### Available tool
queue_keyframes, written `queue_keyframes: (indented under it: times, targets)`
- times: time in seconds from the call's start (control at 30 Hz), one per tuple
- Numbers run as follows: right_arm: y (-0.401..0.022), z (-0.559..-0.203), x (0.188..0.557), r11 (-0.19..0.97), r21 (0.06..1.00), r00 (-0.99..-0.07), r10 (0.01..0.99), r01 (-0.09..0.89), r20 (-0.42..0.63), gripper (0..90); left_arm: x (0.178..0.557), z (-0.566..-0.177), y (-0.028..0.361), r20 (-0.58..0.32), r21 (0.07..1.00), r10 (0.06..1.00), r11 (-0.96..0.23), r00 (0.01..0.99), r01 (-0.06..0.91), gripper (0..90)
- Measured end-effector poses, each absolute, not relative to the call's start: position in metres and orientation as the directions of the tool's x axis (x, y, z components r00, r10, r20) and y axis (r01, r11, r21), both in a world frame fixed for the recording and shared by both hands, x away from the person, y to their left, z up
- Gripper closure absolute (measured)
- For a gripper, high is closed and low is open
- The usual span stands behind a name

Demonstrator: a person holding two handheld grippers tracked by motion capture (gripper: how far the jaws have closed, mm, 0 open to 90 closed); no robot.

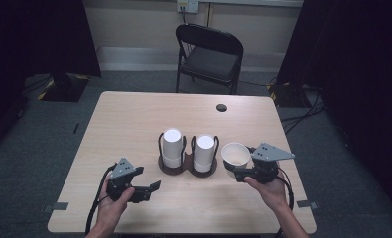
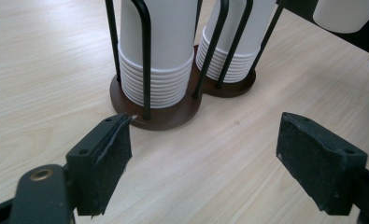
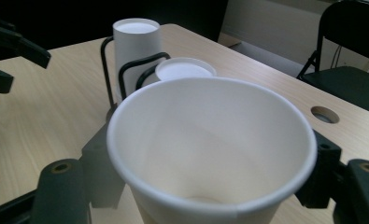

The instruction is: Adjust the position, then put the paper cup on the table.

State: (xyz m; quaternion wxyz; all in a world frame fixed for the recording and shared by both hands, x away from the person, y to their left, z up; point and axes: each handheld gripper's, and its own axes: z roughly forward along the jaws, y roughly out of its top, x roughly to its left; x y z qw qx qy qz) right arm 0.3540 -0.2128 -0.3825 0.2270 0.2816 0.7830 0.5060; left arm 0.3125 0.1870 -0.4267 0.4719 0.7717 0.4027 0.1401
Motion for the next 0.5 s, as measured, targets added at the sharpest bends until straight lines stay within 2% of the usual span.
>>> queue_keyframes:
  times: [0.5]
  targets:
    - [-0.231,-0.386,0.383,0.251,0.932,-0.66,0.751,0.264,-0.015,26.1,0.314,-0.431,0.188,-0.108,0.84,0.757,-0.277,0.644,0.467,18.5]
